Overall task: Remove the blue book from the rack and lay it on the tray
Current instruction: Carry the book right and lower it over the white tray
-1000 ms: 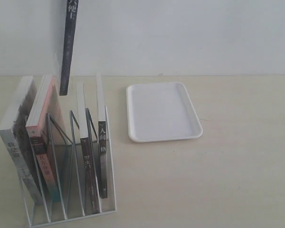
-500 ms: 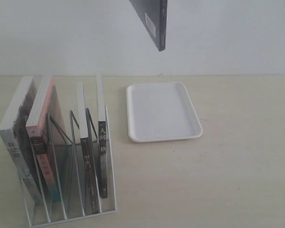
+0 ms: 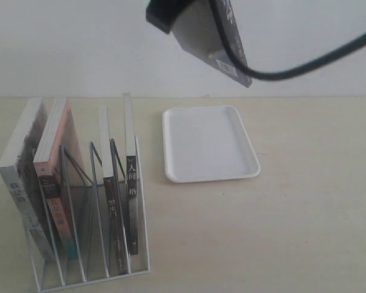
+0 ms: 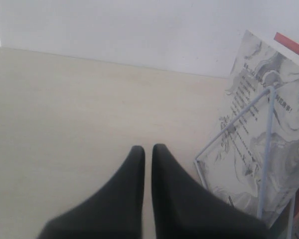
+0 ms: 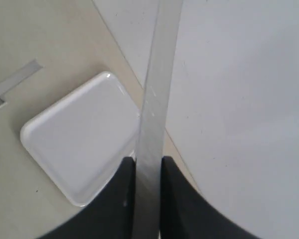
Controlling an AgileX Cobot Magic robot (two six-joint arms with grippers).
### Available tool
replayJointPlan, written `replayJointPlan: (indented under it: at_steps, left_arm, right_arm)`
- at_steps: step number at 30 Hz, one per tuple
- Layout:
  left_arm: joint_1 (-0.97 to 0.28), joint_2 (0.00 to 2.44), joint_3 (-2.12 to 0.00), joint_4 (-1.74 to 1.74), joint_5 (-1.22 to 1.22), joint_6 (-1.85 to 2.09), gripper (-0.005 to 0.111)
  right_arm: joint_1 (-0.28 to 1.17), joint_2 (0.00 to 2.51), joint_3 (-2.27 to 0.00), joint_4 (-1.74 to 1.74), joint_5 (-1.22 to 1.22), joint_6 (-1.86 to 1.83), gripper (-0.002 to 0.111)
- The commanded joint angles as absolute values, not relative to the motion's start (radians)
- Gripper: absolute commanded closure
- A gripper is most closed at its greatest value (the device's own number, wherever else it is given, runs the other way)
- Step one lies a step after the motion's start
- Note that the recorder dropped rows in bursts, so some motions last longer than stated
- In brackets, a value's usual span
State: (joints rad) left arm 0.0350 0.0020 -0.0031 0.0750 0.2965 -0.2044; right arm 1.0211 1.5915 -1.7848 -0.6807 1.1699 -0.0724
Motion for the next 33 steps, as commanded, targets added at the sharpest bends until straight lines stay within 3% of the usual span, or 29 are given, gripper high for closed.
replayJointPlan:
  at_steps: [1,11,18,26,33]
  left_arm:
    - [0.038,0.000,0.000,0.075,0.296,-0.200,0.102]
    - [0.038,0.000,0.000,0.075,0.296,-0.200,0.102]
    - [0.038,0.000,0.000,0.075,0.296,-0.200,0.102]
    - [0.038,0.000,0.000,0.075,0.296,-0.200,0.102]
    - [0.038,0.000,0.000,0.075,0.296,-0.200,0.102]
  right_arm:
    - [0.944,1.579,-1.668,-0.719,1.038,-0.116,0.108]
    - [0.699,1.577,-1.458,-0.616,0.738,-0.221,0.108]
    - [0.545,1.579,-1.374,-0.278,0.532,-0.605,0.108]
    - [0.420,1.608,-1.358,0.105,0.480,-1.037,0.108]
    - [0.399,1.693,-1.358,0.302,0.389,-1.358,0.108]
